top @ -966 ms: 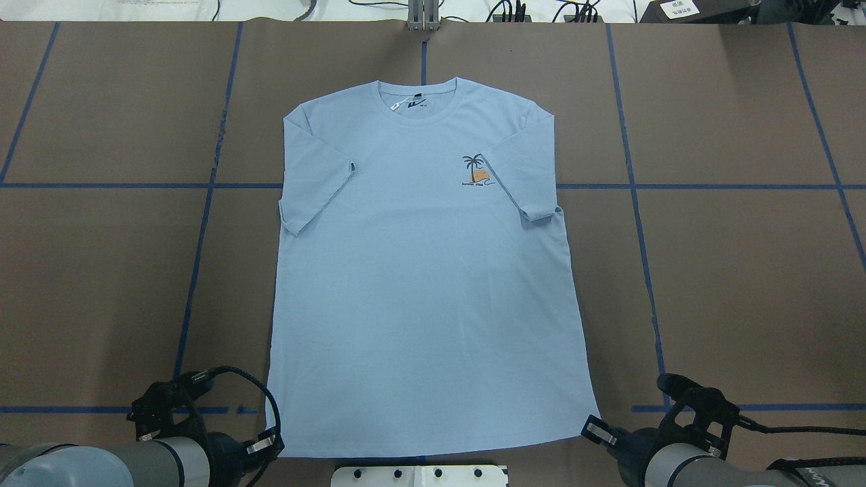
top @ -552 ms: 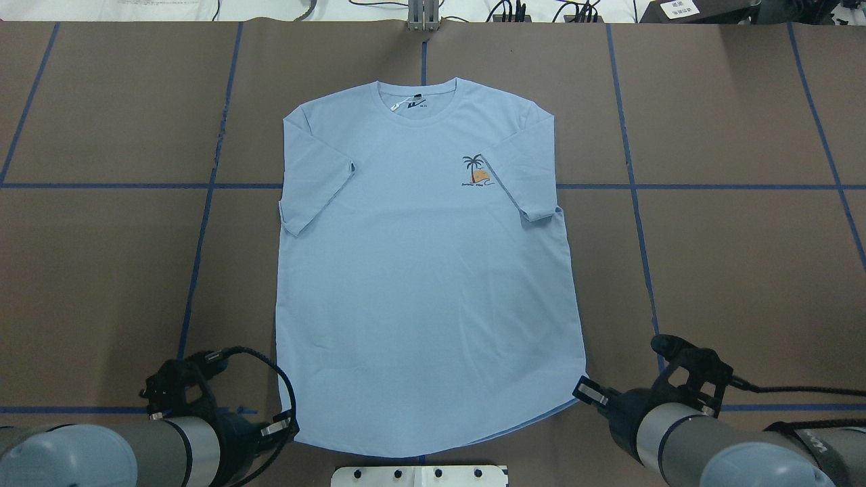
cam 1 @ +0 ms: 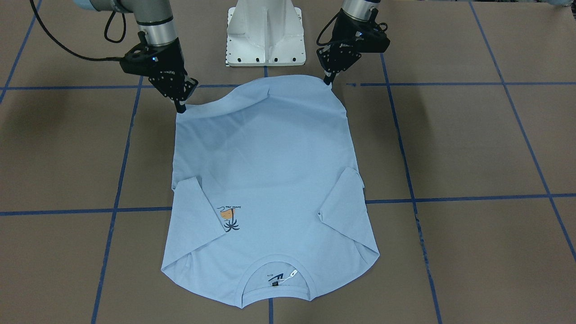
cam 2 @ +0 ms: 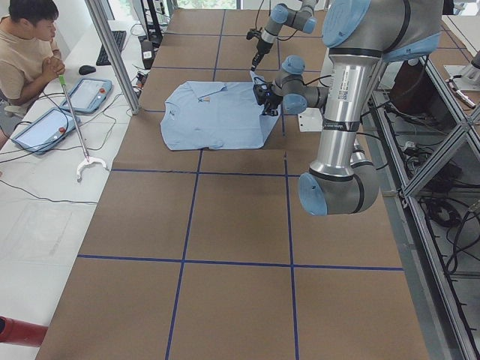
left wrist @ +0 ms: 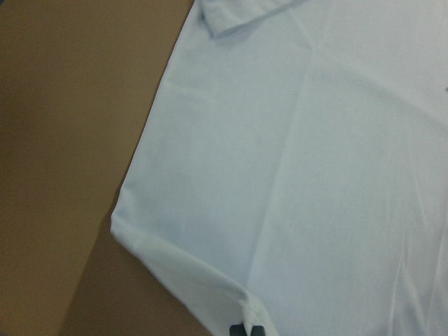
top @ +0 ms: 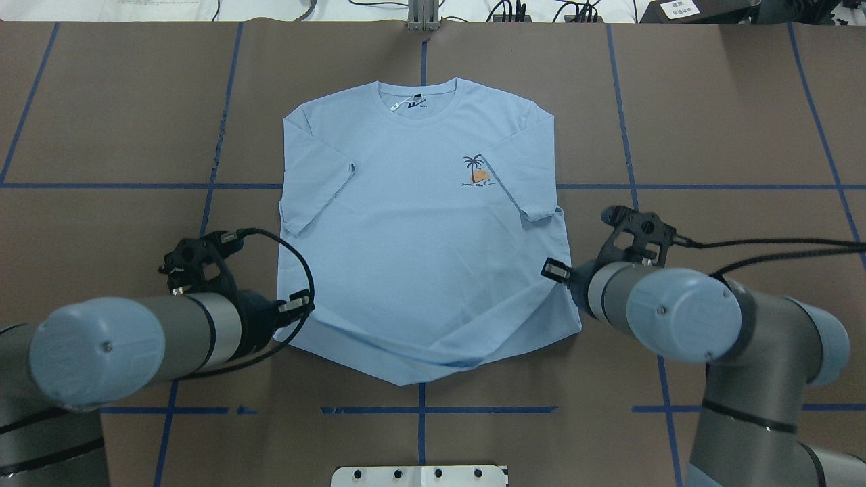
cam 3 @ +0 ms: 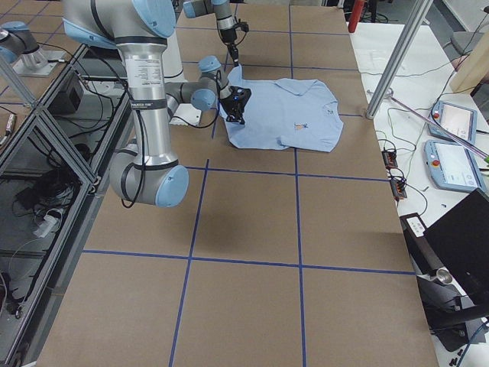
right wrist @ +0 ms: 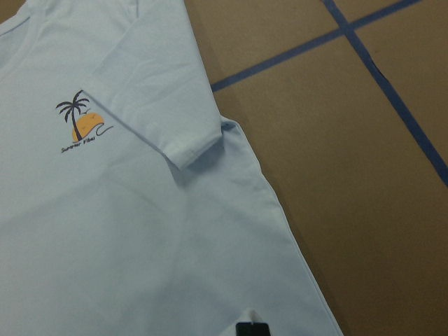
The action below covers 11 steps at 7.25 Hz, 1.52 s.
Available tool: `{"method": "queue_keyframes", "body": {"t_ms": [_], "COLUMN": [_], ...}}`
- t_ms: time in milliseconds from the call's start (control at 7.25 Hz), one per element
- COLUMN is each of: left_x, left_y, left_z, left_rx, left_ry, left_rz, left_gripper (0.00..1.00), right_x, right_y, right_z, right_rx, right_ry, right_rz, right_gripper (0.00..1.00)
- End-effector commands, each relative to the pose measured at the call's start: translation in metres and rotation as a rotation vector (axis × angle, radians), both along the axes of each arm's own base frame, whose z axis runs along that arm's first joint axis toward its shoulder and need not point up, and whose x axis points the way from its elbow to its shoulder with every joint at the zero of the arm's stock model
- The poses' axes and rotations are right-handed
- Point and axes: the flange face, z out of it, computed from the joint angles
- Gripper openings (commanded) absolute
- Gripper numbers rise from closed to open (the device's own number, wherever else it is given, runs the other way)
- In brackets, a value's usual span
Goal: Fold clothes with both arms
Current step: 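Lift the hem with both grippers and fold it toward the collar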
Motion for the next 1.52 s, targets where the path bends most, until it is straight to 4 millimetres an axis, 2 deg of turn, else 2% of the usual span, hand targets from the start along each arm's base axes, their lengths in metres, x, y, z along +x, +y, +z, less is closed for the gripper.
{"method": "queue_keyframes", "body": {"t_ms": [0, 138, 276, 552, 690, 828, 966, 1103, 1379], "left_x": [0.015, 0.017, 0.008, -0.003, -0.001, 0.003, 0.007, 0.01, 0.023], "left_y": [-0.102, -0.141, -0.178, -0.241, -0.257, -0.269, -0.278, -0.281, -0.295], "left_z": [0.022, 0.049, 0.071, 0.085, 0.09, 0.1, 0.106, 0.104, 0.11], "left_rx": [0.029, 0.048, 0.091, 0.128, 0.13, 0.143, 0.151, 0.152, 0.146], "left_ry": [-0.099, -0.106, -0.113, -0.183, -0.194, -0.177, -0.17, -0.171, -0.18], "left_rz": [-0.11, -0.126, -0.158, -0.198, -0.209, -0.222, -0.228, -0.231, -0.232], "left_gripper": [0.0, 0.0, 0.0, 0.0, 0.0, 0.0, 0.0, 0.0, 0.0], "right_x": [0.004, 0.001, -0.009, -0.02, -0.018, -0.028, -0.05, -0.058, -0.06], "right_y": [-0.098, -0.135, -0.166, -0.23, -0.256, -0.273, -0.293, -0.301, -0.305], "right_z": [-0.002, 0.004, 0.009, 0.005, 0.028, 0.036, 0.024, 0.027, 0.037], "right_rx": [0.034, 0.042, 0.036, 0.028, 0.042, 0.051, 0.039, 0.024, 0.027], "right_ry": [0.07, 0.117, 0.155, 0.192, 0.187, 0.174, 0.186, 0.202, 0.206], "right_rz": [0.013, 0.021, 0.029, 0.055, 0.062, 0.072, 0.07, 0.069, 0.063], "right_gripper": [0.0, 0.0, 0.0, 0.0, 0.0, 0.0, 0.0, 0.0, 0.0]}}
